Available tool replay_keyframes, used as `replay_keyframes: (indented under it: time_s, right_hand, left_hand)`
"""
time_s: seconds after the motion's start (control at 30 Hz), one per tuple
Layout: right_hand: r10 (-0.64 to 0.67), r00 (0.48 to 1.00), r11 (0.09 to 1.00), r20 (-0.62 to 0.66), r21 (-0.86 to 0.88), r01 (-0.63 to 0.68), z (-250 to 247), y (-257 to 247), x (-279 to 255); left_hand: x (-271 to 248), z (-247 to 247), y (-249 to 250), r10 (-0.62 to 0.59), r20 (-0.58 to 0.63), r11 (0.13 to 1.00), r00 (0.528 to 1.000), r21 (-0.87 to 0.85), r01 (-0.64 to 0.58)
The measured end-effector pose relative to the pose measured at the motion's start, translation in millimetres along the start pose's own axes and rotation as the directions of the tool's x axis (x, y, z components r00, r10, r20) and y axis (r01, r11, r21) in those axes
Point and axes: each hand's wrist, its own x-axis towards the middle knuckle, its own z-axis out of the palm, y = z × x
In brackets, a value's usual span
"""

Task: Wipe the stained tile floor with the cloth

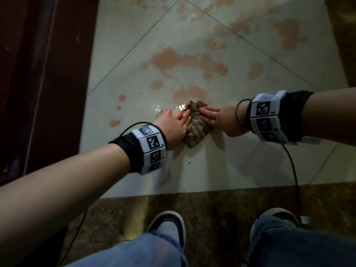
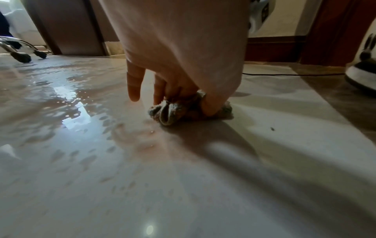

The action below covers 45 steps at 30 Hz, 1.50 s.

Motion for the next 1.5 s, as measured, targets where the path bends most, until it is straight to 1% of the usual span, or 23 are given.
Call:
replay_keyframes:
  time_s: [0.1,0.27,0.37,0.5,0.8,1.03,1.27,1.4,1.5]
  right_hand:
    - [-0.001,1.000,1.000,-0.012,0.007,0.001,-5.0,3.4,5.5]
    - [-0.006,1.000,0.999,-0.012,-0.039,0.006,-22.5,4.8,11.5]
    - [0.004,1.000,0.997,-0.002,-0.071,-0.004,-37.6,1.3,14.3]
    - [-0.012,1.000,0.990,-0.029,-0.138,0.008,-50.5,-4.0,17.7]
    - [-0.044,0.997,0.976,-0.056,-0.215,0.031,-67.1,-16.7,28.5]
    - [-0.064,0.997,0.968,-0.044,-0.247,0.051,-86.1,-27.6,37.3]
    - [-0.098,0.994,0.963,-0.052,-0.258,0.081,-101.4,-34.1,49.0]
    - [-0.113,0.989,0.974,-0.100,-0.209,0.090,-107.3,-34.6,59.8]
    - [-0.122,0.983,0.979,-0.136,-0.179,0.097,-111.5,-38.9,70.1]
  left_hand:
    - [1.6,0.3,-9.5,-0.027,-0.012,0.999,1.000,-0.040,0.027]
    - [1.7,0.8,-29.4,-0.050,-0.034,0.993,0.998,-0.112,0.046]
    - [-0.1,4.1,-36.7,-0.049,-0.012,0.995,0.999,-0.091,0.047]
    - [-6.0,14.1,-40.1,-0.050,0.028,0.997,0.998,-0.050,0.051]
    - [-27.2,28.0,-52.0,-0.095,0.066,0.990,0.993,-0.101,0.102]
    - [-42.4,35.3,-62.8,-0.134,0.135,0.973,0.982,-0.169,0.156]
    - [-49.8,40.4,-66.4,-0.199,0.237,0.947,0.951,-0.202,0.248]
    - [-52.6,46.1,-74.1,-0.263,0.307,0.894,0.915,-0.278,0.350]
    - [-55.6,52.4,-78.6,-0.286,0.346,0.863,0.894,-0.312,0.397]
